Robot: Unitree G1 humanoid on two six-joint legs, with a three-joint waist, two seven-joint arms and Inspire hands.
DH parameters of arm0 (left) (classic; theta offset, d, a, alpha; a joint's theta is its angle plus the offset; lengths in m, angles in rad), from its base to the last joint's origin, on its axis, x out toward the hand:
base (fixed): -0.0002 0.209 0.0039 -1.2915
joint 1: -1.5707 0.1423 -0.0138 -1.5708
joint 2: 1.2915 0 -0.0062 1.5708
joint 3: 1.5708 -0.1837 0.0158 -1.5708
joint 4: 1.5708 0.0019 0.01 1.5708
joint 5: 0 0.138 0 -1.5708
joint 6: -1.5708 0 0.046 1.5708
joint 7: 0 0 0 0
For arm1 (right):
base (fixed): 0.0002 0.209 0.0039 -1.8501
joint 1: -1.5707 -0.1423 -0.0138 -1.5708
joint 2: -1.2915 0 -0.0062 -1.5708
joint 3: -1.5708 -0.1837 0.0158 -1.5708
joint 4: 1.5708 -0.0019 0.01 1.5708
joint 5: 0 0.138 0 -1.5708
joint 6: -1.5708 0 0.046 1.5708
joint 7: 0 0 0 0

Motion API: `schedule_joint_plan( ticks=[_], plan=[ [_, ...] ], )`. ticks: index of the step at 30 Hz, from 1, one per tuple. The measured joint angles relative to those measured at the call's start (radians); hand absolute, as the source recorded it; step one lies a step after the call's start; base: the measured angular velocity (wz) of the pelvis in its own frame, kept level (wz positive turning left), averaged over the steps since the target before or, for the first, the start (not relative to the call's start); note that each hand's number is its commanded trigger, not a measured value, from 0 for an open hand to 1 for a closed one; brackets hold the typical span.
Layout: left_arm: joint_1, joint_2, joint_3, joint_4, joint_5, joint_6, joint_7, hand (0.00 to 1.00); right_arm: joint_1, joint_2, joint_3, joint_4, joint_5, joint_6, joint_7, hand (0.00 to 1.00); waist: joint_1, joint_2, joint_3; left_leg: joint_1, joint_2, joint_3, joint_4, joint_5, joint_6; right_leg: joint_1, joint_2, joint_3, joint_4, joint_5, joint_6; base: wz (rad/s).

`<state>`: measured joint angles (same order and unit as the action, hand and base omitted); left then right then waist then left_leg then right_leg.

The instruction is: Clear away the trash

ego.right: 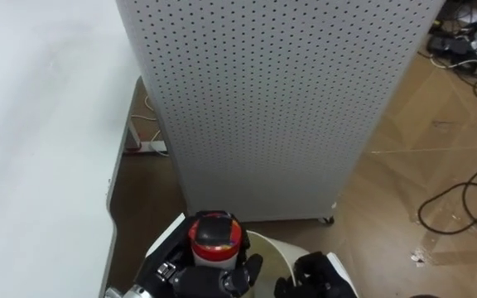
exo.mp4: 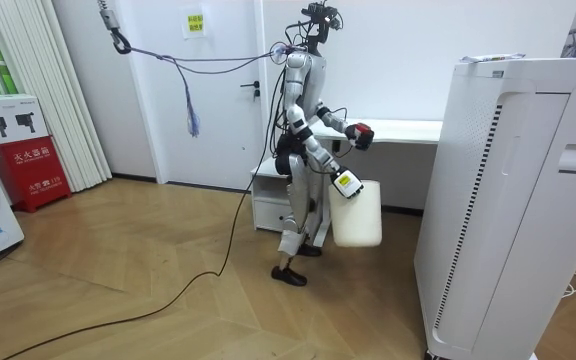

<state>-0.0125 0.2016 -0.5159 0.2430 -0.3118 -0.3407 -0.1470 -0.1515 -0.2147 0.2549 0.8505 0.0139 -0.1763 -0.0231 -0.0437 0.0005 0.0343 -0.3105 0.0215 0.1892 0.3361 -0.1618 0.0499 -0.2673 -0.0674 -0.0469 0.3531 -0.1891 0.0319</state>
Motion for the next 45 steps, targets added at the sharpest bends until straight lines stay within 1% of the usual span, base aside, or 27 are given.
schedule_joint_plan(
  ticks=[6, 13, 14, 16, 18, 21, 26, 29, 31, 33, 35, 38, 39, 41, 44, 45],
  plan=[
    [0.000, 0.012, -0.001, 0.016, 0.002, 0.000, -0.001, 0.00, 0.001, 0.008, 0.001, 0.005, 0.005, 0.000, -0.012, 1.00, -0.006, -0.008, 0.0002, -0.005, 0.000, 0.006, -0.001, 0.000, 0.000, -0.012, -0.001, 0.005, 0.007, -0.002, 0.000, -0.03],
    [-0.001, 0.011, -0.003, 0.031, 0.001, 0.000, -0.015, 0.00, 0.001, 0.015, 0.023, 0.001, 0.038, 0.004, -0.014, 1.00, -0.007, -0.010, -0.0003, -0.009, -0.001, 0.006, 0.003, 0.000, 0.001, -0.014, -0.003, 0.004, 0.008, -0.003, 0.000, 0.00],
    [-0.002, 0.012, -0.004, 0.030, 0.001, 0.000, -0.023, 0.00, 0.001, 0.012, 0.040, 0.001, 0.034, 0.007, -0.007, 1.00, -0.006, -0.010, -0.0003, -0.009, -0.001, 0.006, 0.003, 0.001, 0.001, -0.014, -0.003, 0.003, 0.008, -0.003, 0.000, 0.00],
    [-0.002, 0.012, -0.004, 0.030, 0.001, 0.001, -0.032, 0.00, 0.000, 0.012, 0.036, 0.001, 0.034, 0.006, -0.012, 1.00, -0.007, -0.012, -0.0018, -0.009, -0.002, 0.006, 0.004, 0.001, 0.001, -0.014, -0.004, 0.004, 0.008, -0.003, 0.000, 0.00],
    [-0.005, 0.012, -0.004, 0.030, 0.001, 0.001, -0.046, 0.00, -0.003, -0.001, 0.034, 0.000, 0.038, 0.006, -0.009, 1.00, -0.008, -0.018, -0.0035, -0.008, -0.001, 0.006, 0.005, 0.001, 0.001, -0.012, -0.003, 0.004, 0.007, -0.003, 0.000, 0.00],
    [-0.020, 0.012, -0.013, 0.030, 0.001, 0.001, -0.063, 0.00, -0.003, -0.003, 0.036, 0.000, 0.038, 0.006, -0.007, 1.00, -0.007, -0.019, -0.0037, -0.005, 0.000, 0.006, 0.007, 0.001, 0.001, -0.008, -0.002, 0.004, 0.007, -0.003, 0.000, 0.00],
    [-0.029, 0.012, -0.019, 0.028, 0.001, 0.001, -0.069, 0.00, -0.002, -0.001, 0.037, 0.000, 0.038, 0.006, 0.003, 1.00, -0.009, -0.018, -0.0038, 0.023, -0.001, 0.006, 0.000, 0.001, 0.001, 0.020, -0.002, 0.004, -0.001, -0.003, 0.000, 0.00],
    [-0.027, 0.013, -0.019, 0.001, 0.009, 0.002, -0.058, 0.00, 0.002, -0.002, 0.037, 0.000, 0.043, 0.006, 0.000, 1.00, -0.008, -0.018, -0.0041, 0.046, -0.002, 0.006, -0.011, 0.001, 0.001, 0.044, -0.002, 0.005, -0.012, -0.003, -0.001, 0.00],
    [-0.027, 0.014, -0.018, -0.030, 0.056, 0.002, -0.038, 0.00, 0.011, -0.004, 0.037, 0.000, 0.043, 0.001, -0.007, 1.00, -0.009, -0.015, -0.0062, 0.063, -0.004, 0.006, -0.018, 0.001, 0.001, 0.064, -0.001, 0.005, -0.030, -0.002, 0.000, 0.00],
    [-0.027, 0.013, -0.003, -0.096, 0.157, 0.000, -0.006, 0.00, 0.030, -0.004, 0.035, -0.002, 0.042, -0.001, -0.011, 1.00, -0.008, -0.013, -0.0082, 0.083, -0.006, 0.006, -0.031, 0.001, 0.000, 0.087, 0.000, 0.005, -0.046, -0.002, 0.001, 0.00],
    [-0.027, 0.012, 0.013, -0.127, 0.230, -0.008, 0.026, 0.00, 0.043, -0.004, 0.029, -0.006, 0.037, -0.001, -0.011, 1.00, -0.009, -0.011, -0.0097, 0.101, -0.015, 0.005, -0.041, 0.001, 0.000, 0.101, -0.001, 0.006, -0.048, -0.001, 0.001, 0.00],
    [-0.023, 0.014, 0.038, -0.179, 0.338, -0.009, 0.075, 0.00, 0.088, -0.017, 0.009, -0.080, 0.038, -0.001, -0.011, 1.00, -0.009, -0.004, -0.0166, 0.120, -0.018, 0.005, -0.057, 0.003, -0.002, 0.118, -0.002, 0.006, -0.063, -0.001, 0.001, 0.00],
    [-0.020, 0.014, 0.046, -0.208, 0.373, -0.009, 0.089, 0.00, 0.111, -0.022, 0.004, -0.113, 0.034, -0.001, -0.011, 1.00, -0.007, -0.004, -0.0168, 0.131, -0.017, 0.005, -0.061, 0.002, -0.002, 0.125, -0.003, 0.008, -0.063, -0.001, 0.001, -0.03],
    [-0.020, 0.015, 0.055, -0.235, 0.394, -0.009, 0.111, 0.00, 0.134, -0.022, -0.004, -0.139, 0.034, -0.004, -0.012, 1.00, -0.008, -0.003, -0.0180, 0.151, -0.017, 0.005, -0.064, 0.002, -0.002, 0.140, -0.003, 0.017, -0.065, -0.001, 0.001, -0.15],
    [-0.019, 0.010, 0.073, -0.238, 0.413, -0.012, 0.146, 0.00, 0.146, -0.021, -0.004, -0.149, 0.063, -0.005, -0.011, 1.00, -0.009, -0.003, -0.0182, 0.195, -0.017, 0.006, -0.071, 0.001, -0.004, 0.163, -0.005, 0.019, -0.062, -0.001, 0.001, -0.31],
    [-0.018, 0.012, 0.083, -0.239, 0.422, -0.013, 0.158, 0.00, 0.155, -0.020, -0.004, -0.155, 0.070, -0.008, -0.011, 1.00, -0.002, -0.005, -0.0202, 0.217, -0.017, 0.019, -0.080, -0.003, -0.010, 0.167, -0.004, 0.017, -0.059, -0.001, 0.001, -0.45]
  ],
)
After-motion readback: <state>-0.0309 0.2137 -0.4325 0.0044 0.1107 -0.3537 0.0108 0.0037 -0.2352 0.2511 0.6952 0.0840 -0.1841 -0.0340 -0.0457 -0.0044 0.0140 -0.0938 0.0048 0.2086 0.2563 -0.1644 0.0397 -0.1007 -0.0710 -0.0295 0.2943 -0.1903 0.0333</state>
